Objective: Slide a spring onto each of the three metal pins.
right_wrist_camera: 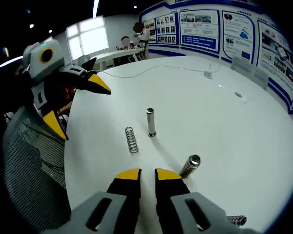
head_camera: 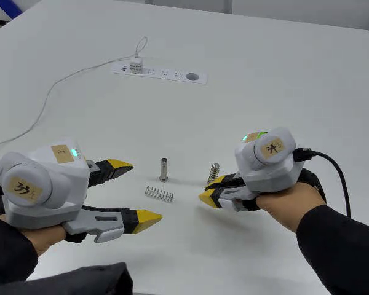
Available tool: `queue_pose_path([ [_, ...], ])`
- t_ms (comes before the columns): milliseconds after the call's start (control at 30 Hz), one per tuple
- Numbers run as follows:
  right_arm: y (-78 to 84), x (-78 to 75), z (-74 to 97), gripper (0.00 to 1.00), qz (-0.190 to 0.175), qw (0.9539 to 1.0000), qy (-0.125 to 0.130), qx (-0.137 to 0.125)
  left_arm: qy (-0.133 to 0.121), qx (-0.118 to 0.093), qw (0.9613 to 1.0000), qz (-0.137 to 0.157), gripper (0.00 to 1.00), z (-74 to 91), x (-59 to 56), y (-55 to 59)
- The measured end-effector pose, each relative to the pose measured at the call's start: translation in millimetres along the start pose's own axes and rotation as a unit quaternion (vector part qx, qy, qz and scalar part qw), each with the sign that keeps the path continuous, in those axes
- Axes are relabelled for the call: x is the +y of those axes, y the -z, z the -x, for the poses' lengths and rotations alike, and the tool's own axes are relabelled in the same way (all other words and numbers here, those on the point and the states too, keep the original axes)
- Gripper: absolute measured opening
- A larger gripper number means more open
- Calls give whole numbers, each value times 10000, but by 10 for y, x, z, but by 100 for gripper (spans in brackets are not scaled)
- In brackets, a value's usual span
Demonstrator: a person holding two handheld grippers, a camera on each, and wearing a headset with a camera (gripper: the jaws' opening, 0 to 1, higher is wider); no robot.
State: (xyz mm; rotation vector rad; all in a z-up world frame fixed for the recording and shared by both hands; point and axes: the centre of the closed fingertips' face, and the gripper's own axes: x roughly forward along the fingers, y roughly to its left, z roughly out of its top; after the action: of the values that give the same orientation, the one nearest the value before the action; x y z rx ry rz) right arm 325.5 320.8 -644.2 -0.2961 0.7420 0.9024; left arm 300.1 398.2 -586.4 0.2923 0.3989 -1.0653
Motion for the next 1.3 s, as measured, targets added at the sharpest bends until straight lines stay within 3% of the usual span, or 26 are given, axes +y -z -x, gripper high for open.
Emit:
queue_pose_path([
  [367, -157, 211, -282, 15, 373, 9985, -400, 59, -18, 52, 10000, 3, 62, -3, 7, 25],
  [667, -151, 246, -489, 16, 513, 9972, -503, 196, -19, 60, 10000, 31, 62, -2, 9, 36],
  [1133, -123, 229, -550, 12, 648, 9964, -486, 246, 28, 27, 10000, 37, 61, -8, -16, 24],
  [1300, -151, 258, -491, 12, 708, 9960, -492, 218, 71, 37, 10000, 9, 61, -17, -36, 25],
])
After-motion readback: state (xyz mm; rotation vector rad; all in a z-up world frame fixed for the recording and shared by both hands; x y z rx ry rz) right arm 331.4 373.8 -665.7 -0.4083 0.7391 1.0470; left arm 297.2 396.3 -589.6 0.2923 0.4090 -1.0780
